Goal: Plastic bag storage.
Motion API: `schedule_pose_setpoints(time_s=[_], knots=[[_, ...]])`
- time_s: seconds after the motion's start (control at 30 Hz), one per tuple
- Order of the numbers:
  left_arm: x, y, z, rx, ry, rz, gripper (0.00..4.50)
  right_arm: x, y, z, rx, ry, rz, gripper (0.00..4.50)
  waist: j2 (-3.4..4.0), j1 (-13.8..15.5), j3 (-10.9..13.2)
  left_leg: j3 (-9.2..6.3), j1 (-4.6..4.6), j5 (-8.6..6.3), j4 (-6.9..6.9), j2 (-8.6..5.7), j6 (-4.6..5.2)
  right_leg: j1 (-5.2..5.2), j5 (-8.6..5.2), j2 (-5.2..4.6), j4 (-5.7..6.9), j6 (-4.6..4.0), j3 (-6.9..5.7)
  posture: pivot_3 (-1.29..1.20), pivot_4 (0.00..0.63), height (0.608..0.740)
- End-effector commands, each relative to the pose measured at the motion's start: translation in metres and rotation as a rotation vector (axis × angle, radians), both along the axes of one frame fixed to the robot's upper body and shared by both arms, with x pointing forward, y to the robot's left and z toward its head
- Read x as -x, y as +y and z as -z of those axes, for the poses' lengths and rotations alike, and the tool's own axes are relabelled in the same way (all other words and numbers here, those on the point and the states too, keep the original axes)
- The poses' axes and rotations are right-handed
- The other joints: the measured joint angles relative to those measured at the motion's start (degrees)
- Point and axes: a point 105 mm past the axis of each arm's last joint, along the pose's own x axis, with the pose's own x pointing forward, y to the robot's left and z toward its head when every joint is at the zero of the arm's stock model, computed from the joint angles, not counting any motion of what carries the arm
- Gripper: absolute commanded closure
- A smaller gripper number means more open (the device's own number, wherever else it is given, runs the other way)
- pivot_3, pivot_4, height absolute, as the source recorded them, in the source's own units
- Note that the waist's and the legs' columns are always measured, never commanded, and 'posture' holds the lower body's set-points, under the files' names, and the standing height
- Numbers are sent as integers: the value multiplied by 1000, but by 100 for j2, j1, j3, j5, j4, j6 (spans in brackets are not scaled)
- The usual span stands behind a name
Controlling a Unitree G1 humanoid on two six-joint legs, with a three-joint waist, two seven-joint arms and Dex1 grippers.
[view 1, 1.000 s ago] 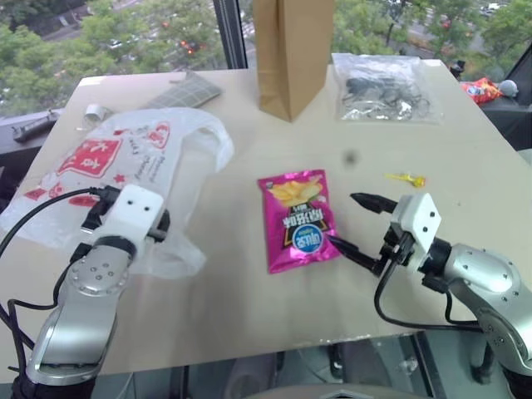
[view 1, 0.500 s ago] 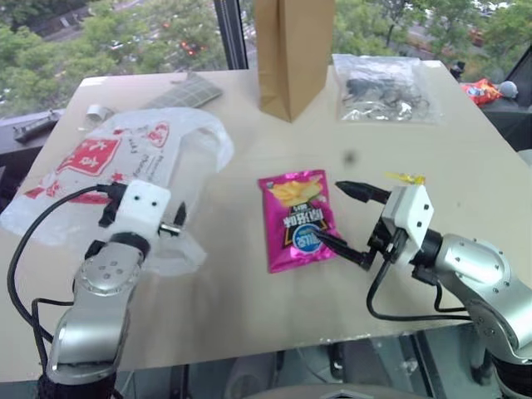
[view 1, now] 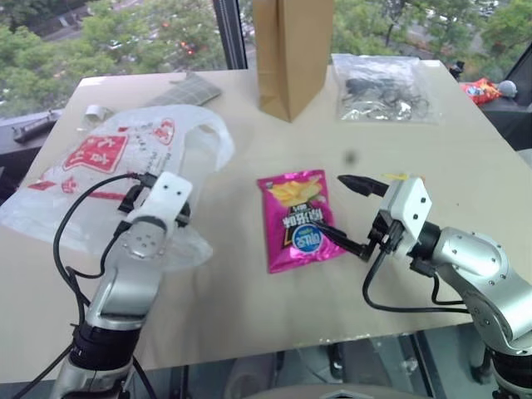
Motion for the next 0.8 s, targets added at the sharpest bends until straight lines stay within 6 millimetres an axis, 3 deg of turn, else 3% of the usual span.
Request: schedule_pose_setpoints(time_s=[0.03,0.2,0.37,0.43,0.53,0.73,0.8], knots=[[-9,9,-17,-92,-88,-37,1717,4,4,-9,-9,-52,-13,0,-1,-4,0,0,1,0,0,0,0,0,0,0,0,0,-1,0,150,740],[-17,21,-27,-134,-135,-71,4295,2,6,-7,-13,-53,-9,0,-1,1,-1,1,-1,0,0,0,0,-3,0,-2,1,0,1,0,150,740],[-23,23,-45,-66,-217,-57,4432,-1,7,-7,-21,-58,-3,0,-2,-4,-1,0,-2,0,6,0,0,-3,1,-2,6,0,0,0,150,740],[-21,21,-48,51,-227,-56,4432,-2,7,-8,-20,-61,-1,0,-2,-2,-1,0,-3,0,7,0,0,-4,1,-3,8,1,0,0,150,740],[-16,5,-62,159,-261,-3,3632,-3,6,-7,-19,-62,9,0,-2,-4,-1,0,-4,0,10,-1,0,-4,1,-5,11,1,0,0,150,740],[-21,-15,-69,174,-251,-29,858,-3,5,-7,-17,-68,11,0,-3,1,-2,0,-5,0,34,-4,0,-3,1,-5,34,1,-1,0,150,740],[-24,-10,-61,145,-225,-79,858,-4,5,-7,-15,-70,10,0,-3,-8,-1,0,-3,0,49,-5,0,-2,1,-4,49,1,0,0,150,740]])
